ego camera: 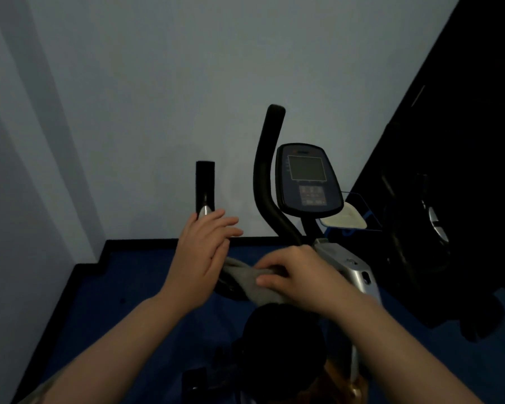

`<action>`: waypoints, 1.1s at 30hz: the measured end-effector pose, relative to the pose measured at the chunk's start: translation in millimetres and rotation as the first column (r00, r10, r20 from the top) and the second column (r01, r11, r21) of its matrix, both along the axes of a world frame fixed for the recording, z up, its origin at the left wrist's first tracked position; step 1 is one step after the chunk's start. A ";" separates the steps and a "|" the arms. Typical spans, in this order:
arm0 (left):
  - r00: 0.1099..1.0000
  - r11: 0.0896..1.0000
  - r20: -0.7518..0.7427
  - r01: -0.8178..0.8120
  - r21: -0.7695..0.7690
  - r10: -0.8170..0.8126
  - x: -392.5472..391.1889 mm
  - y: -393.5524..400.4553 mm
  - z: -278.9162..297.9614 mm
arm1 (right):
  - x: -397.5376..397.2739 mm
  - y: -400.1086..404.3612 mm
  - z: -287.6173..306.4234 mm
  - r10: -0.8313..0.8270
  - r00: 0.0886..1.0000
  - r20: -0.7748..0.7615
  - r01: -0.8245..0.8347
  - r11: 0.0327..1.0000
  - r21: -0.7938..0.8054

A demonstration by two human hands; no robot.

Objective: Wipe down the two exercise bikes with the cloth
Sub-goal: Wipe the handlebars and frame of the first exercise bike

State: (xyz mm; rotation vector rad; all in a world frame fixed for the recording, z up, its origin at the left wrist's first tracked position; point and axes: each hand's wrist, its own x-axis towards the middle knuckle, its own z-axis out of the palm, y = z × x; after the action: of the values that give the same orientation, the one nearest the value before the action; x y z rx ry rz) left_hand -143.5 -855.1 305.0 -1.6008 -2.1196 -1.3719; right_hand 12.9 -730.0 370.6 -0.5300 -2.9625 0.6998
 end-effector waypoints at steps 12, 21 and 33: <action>0.989 0.989 -0.043 0.145 -0.006 -0.145 -26.0 -10.2 5.5 | 9.0 -23.0 -13.3 -0.147 0.988 -0.036 0.151 0.969 0.196; 0.983 0.984 -0.066 0.175 0.015 -0.174 -100.4 17.7 54.1 | -14.2 -45.9 -10.3 -0.242 0.955 0.170 0.225 0.968 0.114; 0.919 0.920 0.051 0.389 0.056 -0.392 -118.8 33.8 54.8 | -94.3 -115.8 -29.6 -0.822 0.551 -0.143 0.748 0.562 -0.352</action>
State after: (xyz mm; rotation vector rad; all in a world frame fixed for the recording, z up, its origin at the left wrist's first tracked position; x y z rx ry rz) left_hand -262.2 -821.3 359.7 -2.0713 -1.8471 -1.5824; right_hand -81.5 -845.8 341.0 -1.5055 -1.9823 0.9047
